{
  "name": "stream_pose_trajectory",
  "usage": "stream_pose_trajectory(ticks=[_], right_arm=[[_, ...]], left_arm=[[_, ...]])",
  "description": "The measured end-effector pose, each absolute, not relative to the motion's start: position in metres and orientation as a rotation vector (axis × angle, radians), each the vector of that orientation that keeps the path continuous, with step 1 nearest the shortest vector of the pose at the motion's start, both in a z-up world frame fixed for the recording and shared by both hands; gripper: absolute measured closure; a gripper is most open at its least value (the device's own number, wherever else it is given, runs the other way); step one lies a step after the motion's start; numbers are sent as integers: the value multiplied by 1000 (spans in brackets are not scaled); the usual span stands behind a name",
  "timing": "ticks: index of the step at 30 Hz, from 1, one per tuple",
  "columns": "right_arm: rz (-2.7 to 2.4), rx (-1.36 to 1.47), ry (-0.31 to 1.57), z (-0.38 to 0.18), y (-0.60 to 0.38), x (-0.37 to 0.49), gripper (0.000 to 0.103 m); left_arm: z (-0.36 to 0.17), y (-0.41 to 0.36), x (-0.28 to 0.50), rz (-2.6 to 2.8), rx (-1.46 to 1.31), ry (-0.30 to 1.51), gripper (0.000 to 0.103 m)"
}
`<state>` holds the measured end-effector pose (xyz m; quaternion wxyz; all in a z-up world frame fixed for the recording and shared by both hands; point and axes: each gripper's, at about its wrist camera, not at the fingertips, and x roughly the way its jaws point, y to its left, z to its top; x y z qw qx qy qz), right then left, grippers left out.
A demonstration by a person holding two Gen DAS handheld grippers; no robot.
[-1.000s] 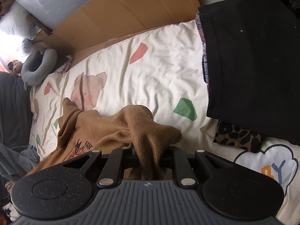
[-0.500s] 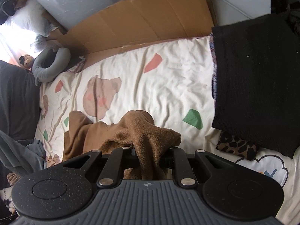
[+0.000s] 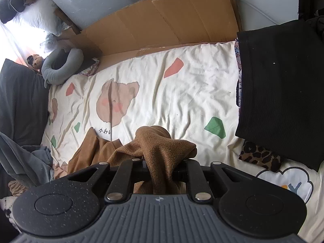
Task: Fold clothes
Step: 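Lift and spread the sweatshirt flat with both tools, pulling apart, then open the left tool to release the sweatshirt while the right tool holds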
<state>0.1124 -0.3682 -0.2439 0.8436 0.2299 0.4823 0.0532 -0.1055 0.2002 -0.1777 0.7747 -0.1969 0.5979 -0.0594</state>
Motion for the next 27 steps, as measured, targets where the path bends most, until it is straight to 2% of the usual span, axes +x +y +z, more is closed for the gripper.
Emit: stream_pose_trajectory(ticks=[3,6,8,12,19,27], right_arm=[[86,484,1026,-248,-374,109,90],[71,478,1043,-256,-380,103,90],[59,478,1057,-263,-383,98,90],[30,485,1086,-277,-389,89,90],[14,464,1127,-294,-396,84,83],[4,464,1155,-315,-404,83,79]], left_arm=[[-181,209,-100,-95,-398,1306,98],[-182,219,-90,-63,-361,1306,89],[-182,226,-81,-49,-329,1302,89],[-185,231,-56,-53,-285,1283,77],[-198,227,-4,-59,-208,1234,61],[-220,209,68,-104,-123,1171,48]])
